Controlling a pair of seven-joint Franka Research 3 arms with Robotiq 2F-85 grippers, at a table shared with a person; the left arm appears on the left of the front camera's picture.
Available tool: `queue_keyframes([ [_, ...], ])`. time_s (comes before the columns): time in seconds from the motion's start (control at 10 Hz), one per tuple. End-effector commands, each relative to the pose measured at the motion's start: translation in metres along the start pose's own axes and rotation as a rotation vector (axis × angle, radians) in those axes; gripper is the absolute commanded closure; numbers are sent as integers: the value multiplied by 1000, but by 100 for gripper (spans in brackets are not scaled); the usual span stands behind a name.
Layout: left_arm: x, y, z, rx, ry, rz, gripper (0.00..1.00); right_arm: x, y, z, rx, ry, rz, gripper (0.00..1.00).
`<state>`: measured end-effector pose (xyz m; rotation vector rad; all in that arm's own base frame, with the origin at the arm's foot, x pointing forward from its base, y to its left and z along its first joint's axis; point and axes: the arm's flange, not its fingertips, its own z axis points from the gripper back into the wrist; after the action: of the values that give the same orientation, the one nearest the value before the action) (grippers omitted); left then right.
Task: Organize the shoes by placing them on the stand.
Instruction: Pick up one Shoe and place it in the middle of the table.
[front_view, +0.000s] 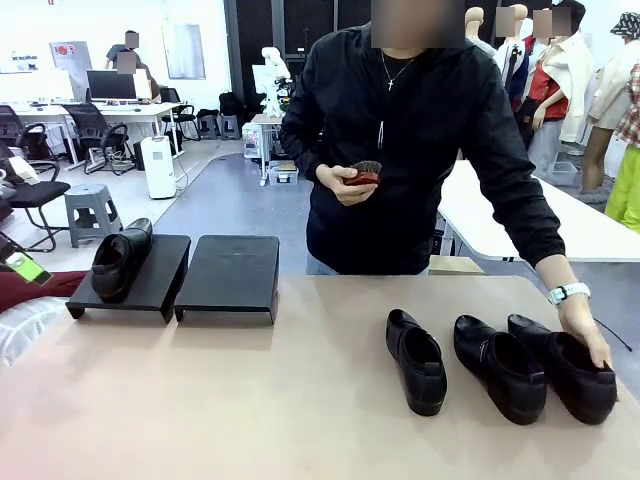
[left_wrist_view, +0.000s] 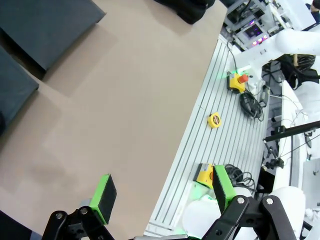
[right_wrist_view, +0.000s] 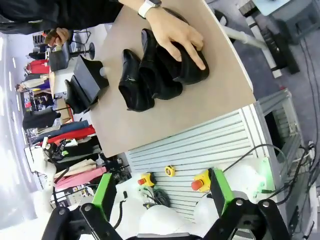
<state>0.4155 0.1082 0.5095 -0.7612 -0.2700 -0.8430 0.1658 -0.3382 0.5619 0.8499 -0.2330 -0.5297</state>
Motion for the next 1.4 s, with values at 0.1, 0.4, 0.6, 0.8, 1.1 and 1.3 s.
queue_keyframes([
  [0.1,0,-2,3,-6,13,8,0,4,23,-26,-49,48,53,0],
  [0.4,0,-2,3,-6,13,8,0,-18,141,-147,-234,196,285,0],
  [0.6,0,-2,3,-6,13,8,0,-48,202,-229,-297,273,366,0],
  [0.8,0,-2,3,-6,13,8,0,-85,244,-329,-407,225,420,0],
  [1.1,0,-2,3,-6,13,8,0,-126,275,-434,-397,295,505,0],
  [1.3,0,-2,3,-6,13,8,0,-127,273,-483,-405,258,511,0],
])
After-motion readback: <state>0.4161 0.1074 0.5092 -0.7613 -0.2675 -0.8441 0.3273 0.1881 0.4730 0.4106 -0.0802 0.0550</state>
